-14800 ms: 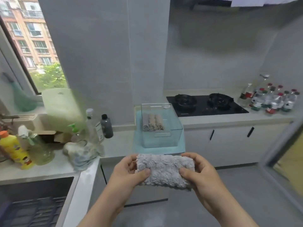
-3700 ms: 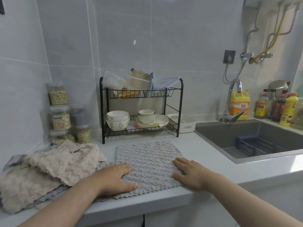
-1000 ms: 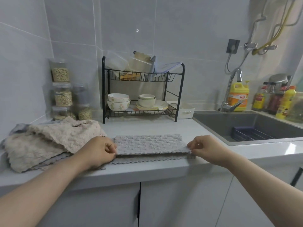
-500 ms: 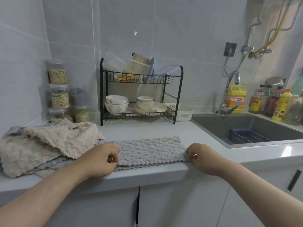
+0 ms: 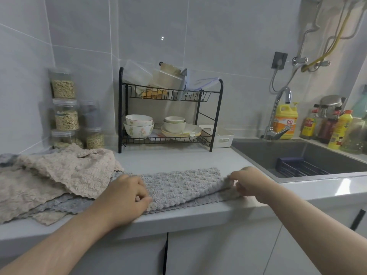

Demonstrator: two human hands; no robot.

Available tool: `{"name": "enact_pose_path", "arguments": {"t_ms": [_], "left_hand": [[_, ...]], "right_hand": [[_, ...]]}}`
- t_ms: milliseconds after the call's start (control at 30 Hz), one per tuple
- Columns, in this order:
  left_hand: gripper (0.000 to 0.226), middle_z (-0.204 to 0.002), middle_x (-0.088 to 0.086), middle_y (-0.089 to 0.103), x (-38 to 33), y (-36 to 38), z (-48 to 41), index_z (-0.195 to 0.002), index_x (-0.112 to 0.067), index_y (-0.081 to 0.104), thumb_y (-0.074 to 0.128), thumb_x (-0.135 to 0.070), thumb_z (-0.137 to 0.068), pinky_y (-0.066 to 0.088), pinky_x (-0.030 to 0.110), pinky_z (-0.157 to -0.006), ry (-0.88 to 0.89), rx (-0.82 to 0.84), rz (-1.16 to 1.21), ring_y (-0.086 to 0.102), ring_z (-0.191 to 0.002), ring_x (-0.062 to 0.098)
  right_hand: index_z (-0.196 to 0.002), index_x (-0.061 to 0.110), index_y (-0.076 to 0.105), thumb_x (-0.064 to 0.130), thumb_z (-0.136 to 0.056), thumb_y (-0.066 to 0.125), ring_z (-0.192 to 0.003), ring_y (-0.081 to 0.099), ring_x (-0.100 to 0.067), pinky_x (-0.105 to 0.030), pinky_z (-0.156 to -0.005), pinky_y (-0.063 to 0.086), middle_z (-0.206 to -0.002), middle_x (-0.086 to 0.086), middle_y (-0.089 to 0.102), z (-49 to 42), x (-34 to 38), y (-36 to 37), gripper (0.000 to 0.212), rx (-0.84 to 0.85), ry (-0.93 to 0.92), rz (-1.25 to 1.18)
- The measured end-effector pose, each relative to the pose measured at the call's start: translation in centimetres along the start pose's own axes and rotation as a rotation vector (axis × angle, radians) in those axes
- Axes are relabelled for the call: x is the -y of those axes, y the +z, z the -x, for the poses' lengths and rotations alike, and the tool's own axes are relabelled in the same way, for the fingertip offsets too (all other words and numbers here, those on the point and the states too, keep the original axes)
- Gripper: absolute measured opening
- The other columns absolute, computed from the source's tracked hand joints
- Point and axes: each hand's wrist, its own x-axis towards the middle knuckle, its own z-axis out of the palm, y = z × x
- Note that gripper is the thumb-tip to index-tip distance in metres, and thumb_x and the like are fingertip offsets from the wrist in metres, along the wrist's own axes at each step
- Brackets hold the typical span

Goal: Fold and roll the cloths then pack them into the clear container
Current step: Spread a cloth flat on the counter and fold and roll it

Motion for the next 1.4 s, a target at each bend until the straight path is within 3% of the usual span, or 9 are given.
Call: {"name": "enact_pose_path", "arguments": {"t_ms": [167,267,467,667,800,933,1100,1233,1400], "left_hand": [[0.026,-0.105,-0.018,0.05,0.1,1.0,-0.8,-0.111,-0.038,0.065,0.047,-0.048,-0.095,0.037,0.029,-0.098,0.019,0.174,0.005,0.044,-0.106,0.006],[0.026,-0.107,-0.017,0.05,0.4,1.2,-1.1,-0.112,-0.037,0.065,0.051,-0.048,-0.093,0.038,0.027,-0.098,0.018,0.161,-0.003,0.045,-0.106,0.005],[0.017,-0.101,-0.023,0.048,0.3,0.8,-1.6,-0.101,-0.044,0.064,0.058,-0.052,-0.087,0.038,0.025,-0.095,-0.006,0.198,0.002,0.044,-0.104,0.003],[0.019,-0.092,-0.017,0.053,-1.8,0.9,-6.0,-0.084,-0.029,0.069,0.062,-0.047,-0.086,0.044,0.027,-0.085,-0.007,0.155,-0.023,0.049,-0.09,0.001],[0.036,-0.1,-0.005,0.058,-3.4,2.0,-9.2,-0.1,-0.023,0.065,0.062,-0.055,-0.083,0.05,0.036,-0.085,-0.021,0.287,-0.067,0.055,-0.091,0.013],[0.083,-0.133,0.0,0.05,-3.5,2.6,-10.4,-0.135,-0.022,0.05,0.062,-0.073,-0.071,0.042,0.04,-0.102,-0.09,0.453,-0.148,0.046,-0.122,0.022],[0.089,-0.134,-0.002,0.042,-3.4,2.9,-10.1,-0.141,-0.026,0.041,0.061,-0.076,-0.07,0.036,0.04,-0.108,-0.111,0.467,-0.108,0.035,-0.128,0.021],[0.088,-0.135,-0.003,0.04,-3.5,2.8,-9.9,-0.142,-0.028,0.04,0.061,-0.075,-0.071,0.035,0.039,-0.108,-0.123,0.483,-0.105,0.034,-0.129,0.022],[0.084,-0.127,-0.003,0.042,-4.4,2.5,-9.8,-0.138,-0.027,0.043,0.061,-0.071,-0.068,0.04,0.038,-0.101,-0.152,0.489,-0.117,0.037,-0.118,0.019]], "right_hand": [[-0.105,-0.002,0.053,0.012,-0.085,0.057,-0.056,0.048,-0.02,-0.025,-0.051,0.041,-0.089,-0.015,0.054,-2.0,2.2,0.4,0.024,0.065,0.266,-0.345],[-0.11,-0.009,0.055,0.025,-0.078,0.045,-0.069,0.045,-0.02,-0.027,-0.063,0.035,-0.104,-0.017,0.058,-3.3,2.4,-0.4,0.048,0.162,0.357,-0.354],[-0.107,-0.006,0.056,0.058,-0.083,0.058,-0.072,0.051,-0.023,-0.028,-0.072,0.047,-0.089,-0.014,0.06,-4.7,2.8,0.7,0.069,0.083,0.328,-0.075],[-0.104,0.007,0.056,0.063,-0.081,0.06,-0.056,0.039,-0.019,-0.026,-0.054,0.035,-0.071,-0.007,0.042,-3.5,4.3,2.7,0.061,0.065,0.226,0.229],[-0.147,0.005,0.03,0.034,-0.106,0.029,-0.064,0.029,-0.015,-0.023,-0.057,0.028,-0.072,0.002,0.023,-1.0,7.1,3.1,0.05,0.234,0.068,0.502],[-0.111,0.011,0.039,0.014,-0.105,0.029,-0.059,0.027,-0.013,-0.02,-0.051,0.025,-0.071,-0.001,0.029,-0.7,7.9,3.5,0.012,0.292,-0.035,0.757],[-0.122,0.006,0.04,0.028,-0.102,0.043,-0.061,0.036,-0.016,-0.02,-0.057,0.034,-0.074,-0.003,0.032,-1.4,8.0,3.1,0.03,0.354,0.086,0.74],[-0.123,0.007,0.049,0.034,-0.076,0.061,-0.07,0.051,-0.024,-0.033,-0.075,0.05,-0.091,-0.009,0.051,-4.7,6.4,2.2,0.056,0.341,0.297,0.628],[-0.122,0.002,0.055,0.024,-0.084,0.05,-0.083,0.056,-0.027,-0.032,-0.074,0.05,-0.103,-0.013,0.057,-4.5,6.5,2.5,0.044,0.272,0.028,0.655]]}}
